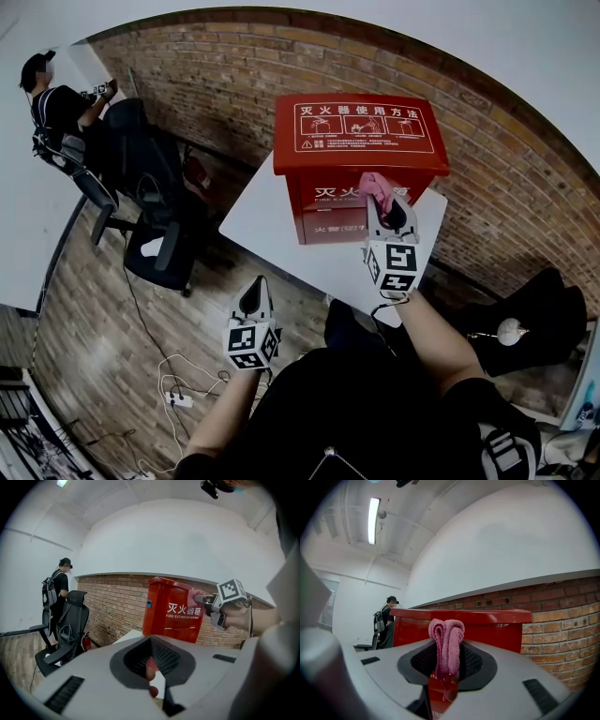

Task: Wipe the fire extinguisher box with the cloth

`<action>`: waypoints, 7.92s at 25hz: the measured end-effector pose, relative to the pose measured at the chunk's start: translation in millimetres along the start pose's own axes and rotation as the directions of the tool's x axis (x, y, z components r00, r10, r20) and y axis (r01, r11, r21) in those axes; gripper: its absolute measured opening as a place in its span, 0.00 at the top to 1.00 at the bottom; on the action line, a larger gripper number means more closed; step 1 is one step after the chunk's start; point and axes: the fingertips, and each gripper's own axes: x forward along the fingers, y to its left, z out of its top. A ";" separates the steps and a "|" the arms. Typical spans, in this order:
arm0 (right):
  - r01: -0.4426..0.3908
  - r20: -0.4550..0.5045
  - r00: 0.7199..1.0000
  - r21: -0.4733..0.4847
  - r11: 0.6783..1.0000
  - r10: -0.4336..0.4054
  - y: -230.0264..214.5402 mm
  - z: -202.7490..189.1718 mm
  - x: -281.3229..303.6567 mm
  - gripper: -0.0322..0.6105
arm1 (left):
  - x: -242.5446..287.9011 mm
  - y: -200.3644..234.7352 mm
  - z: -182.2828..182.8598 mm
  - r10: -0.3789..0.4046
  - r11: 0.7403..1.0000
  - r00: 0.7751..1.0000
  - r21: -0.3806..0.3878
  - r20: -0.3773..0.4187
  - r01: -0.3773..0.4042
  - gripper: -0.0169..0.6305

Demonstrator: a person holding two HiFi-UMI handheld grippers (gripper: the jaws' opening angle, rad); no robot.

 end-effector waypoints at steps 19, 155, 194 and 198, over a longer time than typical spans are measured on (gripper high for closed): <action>0.075 -0.005 0.997 0.003 0.997 -0.074 -38.7 -3.9 -10.8 0.78 | 17.1 -12.4 0.8 -0.039 0.999 0.999 0.005 -0.010 0.039 0.93; 0.004 0.006 1.000 -0.016 1.000 -0.003 7.9 -62.4 2.7 0.78 | -37.9 42.3 -22.0 0.103 0.995 0.994 -0.008 -0.035 -0.104 0.93; -0.186 0.012 0.982 -0.035 0.982 0.187 99.9 -58.9 27.1 0.78 | -91.4 72.3 -34.2 0.244 0.967 0.970 -0.075 -0.004 -0.244 0.93; -0.213 0.011 0.977 -0.042 0.976 0.214 114.9 -59.7 31.2 0.78 | -102.9 78.2 -36.3 0.265 0.961 0.964 -0.084 0.001 -0.264 0.93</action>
